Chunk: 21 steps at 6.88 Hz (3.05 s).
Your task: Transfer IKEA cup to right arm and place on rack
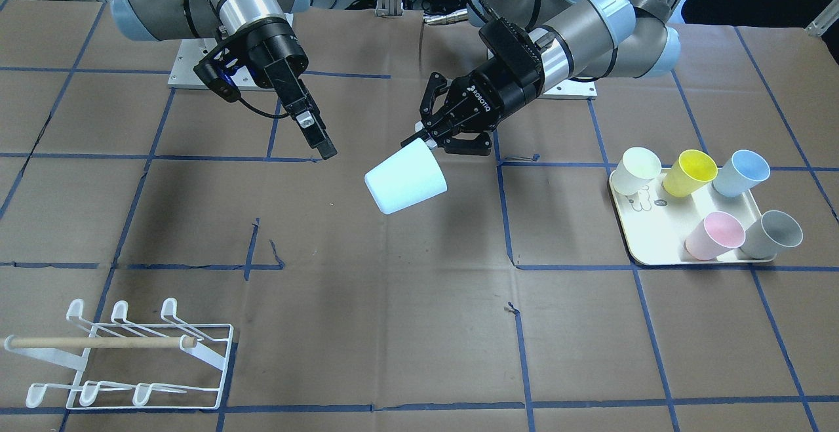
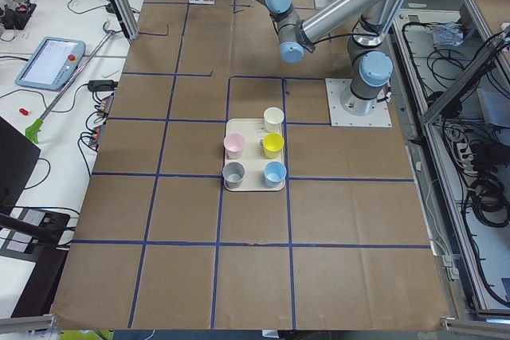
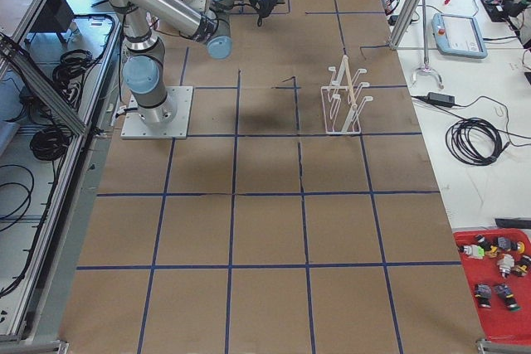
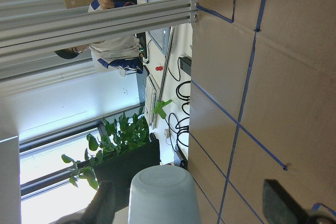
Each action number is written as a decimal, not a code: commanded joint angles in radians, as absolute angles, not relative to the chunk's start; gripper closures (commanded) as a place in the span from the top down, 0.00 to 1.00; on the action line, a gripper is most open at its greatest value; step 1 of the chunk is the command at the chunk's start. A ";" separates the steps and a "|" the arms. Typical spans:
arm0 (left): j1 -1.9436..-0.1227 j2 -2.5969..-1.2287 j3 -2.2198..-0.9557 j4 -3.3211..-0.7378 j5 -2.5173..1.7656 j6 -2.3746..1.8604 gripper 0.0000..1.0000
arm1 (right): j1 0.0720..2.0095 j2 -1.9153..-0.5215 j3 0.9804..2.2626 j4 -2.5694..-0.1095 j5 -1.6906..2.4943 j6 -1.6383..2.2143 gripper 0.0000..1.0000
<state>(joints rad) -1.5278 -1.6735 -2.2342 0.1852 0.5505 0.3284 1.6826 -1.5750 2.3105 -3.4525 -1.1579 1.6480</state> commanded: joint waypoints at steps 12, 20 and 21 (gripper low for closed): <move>-1.529 -1.672 -2.237 0.187 0.546 0.316 0.04 | 1.818 -1.488 2.097 -3.172 -1.210 1.658 0.99; -1.529 -1.671 -2.237 0.187 0.546 0.308 0.06 | 1.830 -1.428 2.042 -3.180 -1.203 1.671 0.95; -1.529 -1.671 -2.237 0.187 0.546 0.308 0.06 | 1.829 -1.430 2.042 -3.180 -1.197 1.672 0.88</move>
